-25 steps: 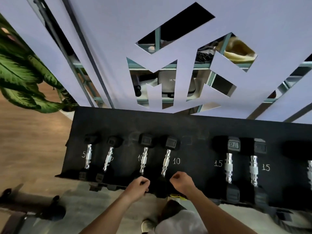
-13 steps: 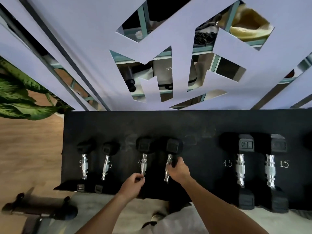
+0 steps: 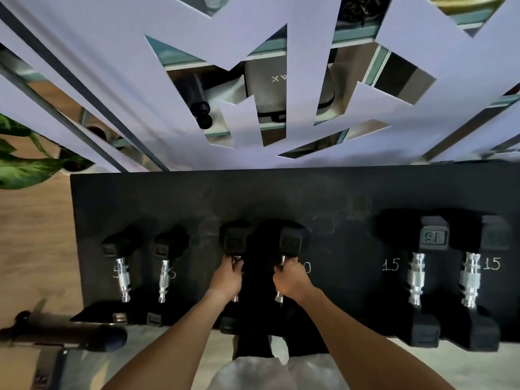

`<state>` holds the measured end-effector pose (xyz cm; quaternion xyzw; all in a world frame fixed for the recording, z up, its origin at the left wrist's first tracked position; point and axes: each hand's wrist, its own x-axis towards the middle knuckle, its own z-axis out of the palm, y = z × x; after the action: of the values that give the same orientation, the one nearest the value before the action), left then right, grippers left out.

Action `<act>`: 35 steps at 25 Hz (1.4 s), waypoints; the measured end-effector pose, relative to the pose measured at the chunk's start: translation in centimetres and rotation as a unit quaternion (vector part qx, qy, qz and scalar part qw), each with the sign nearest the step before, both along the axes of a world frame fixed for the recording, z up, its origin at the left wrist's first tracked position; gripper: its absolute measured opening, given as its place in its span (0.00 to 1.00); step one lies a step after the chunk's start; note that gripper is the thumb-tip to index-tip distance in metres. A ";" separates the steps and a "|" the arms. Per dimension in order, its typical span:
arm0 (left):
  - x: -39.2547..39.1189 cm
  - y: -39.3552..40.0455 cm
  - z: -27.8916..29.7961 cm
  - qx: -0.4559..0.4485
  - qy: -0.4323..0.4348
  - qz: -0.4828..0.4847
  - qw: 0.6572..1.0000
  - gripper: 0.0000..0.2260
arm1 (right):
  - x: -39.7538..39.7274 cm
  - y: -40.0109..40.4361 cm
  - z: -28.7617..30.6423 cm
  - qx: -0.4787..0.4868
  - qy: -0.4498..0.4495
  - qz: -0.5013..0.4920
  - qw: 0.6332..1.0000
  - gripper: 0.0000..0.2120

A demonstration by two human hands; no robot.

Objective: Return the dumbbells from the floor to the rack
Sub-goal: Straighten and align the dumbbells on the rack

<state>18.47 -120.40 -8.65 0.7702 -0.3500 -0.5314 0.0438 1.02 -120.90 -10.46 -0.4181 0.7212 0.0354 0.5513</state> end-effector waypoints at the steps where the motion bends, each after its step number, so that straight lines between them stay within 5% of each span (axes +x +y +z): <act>1: -0.1 0.0 -0.1 0.001 0.000 0.003 1.000 0.18 | 0.1 0.0 0.2 0.001 0.002 0.003 1.000 0.21; 10: -2.5 -0.2 -0.5 0.016 0.039 -0.013 0.999 0.18 | -0.9 -0.2 1.9 0.013 0.037 0.045 0.998 0.31; 20: -1.8 1.0 -0.4 0.041 0.068 -0.032 0.996 0.15 | -1.0 1.3 2.1 0.024 0.047 0.060 0.997 0.20; 24: 1.2 3.0 0.8 0.053 0.112 -0.013 0.992 0.10 | -1.4 3.0 3.4 0.075 0.128 0.138 0.979 0.15; 27: 5.7 5.5 1.3 0.032 0.083 -0.002 0.996 0.07 | 1.0 1.8 4.4 0.039 0.076 0.160 0.983 0.08; 35: 18.6 7.4 2.0 -0.058 0.048 0.099 0.992 0.07 | 14.9 1.0 4.5 -0.009 -0.026 0.209 0.978 0.13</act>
<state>37.10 -112.98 -6.67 0.7707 -0.2996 -0.5398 0.1580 15.89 -119.88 -5.98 -0.5649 0.6041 0.1325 0.5463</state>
